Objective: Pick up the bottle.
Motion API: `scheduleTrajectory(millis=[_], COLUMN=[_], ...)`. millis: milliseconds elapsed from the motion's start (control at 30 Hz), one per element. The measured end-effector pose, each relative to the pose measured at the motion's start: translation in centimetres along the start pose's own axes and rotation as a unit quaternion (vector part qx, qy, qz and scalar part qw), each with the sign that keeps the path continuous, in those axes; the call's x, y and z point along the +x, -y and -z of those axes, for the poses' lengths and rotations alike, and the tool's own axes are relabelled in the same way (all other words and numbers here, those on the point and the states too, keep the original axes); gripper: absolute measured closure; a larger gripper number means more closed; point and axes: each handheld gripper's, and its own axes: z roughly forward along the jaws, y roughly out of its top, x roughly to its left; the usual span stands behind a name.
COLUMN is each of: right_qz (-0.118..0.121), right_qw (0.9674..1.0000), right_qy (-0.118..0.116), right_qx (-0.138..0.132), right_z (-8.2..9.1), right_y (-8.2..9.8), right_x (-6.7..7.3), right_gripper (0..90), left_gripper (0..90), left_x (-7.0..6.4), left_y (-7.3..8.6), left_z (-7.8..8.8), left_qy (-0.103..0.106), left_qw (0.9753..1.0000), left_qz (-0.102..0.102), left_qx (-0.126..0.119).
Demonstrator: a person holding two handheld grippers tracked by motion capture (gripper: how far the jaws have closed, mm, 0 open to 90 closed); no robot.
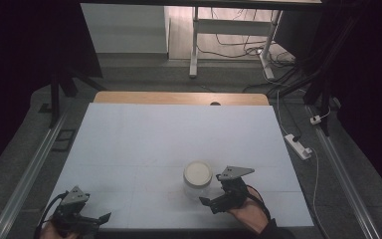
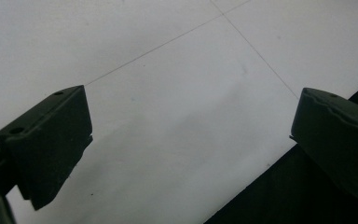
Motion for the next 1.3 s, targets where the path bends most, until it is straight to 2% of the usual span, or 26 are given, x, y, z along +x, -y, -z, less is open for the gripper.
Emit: scheduleTrajectory(millis=[467,800,1100,1300], right_qz=[0.024,0.044,0.04,0.05], right_qw=[0.9996,0.999,0.999,0.9985], right_qy=[-0.013,-0.009,-0.002,0.001], right_qx=[0.005,-0.006,-0.019,-0.021], right_z=[-1.9,-2.9,-3.3,-3.2], right_y=[-1.0,-1.4,-1.9,-2.0], right_x=[0.1,0.3,0.2,0.3], right_gripper=[0.0,0.0,0.0,5.1], left_gripper=[0.0,0.0,0.0,0.0], left_x=[-0.1,-0.1,-0.1,-0.1], left_y=[0.0,0.0,0.0,0.0], left_z=[0.0,0.0,-0.1,-0.1], left_qy=[0.002,0.003,0.002,0.002], left_qw=[1.0,1.0,1.0,1.0], left_qz=[-0.001,-0.006,-0.005,-0.006], left_qx=[0.002,0.004,0.004,0.005])
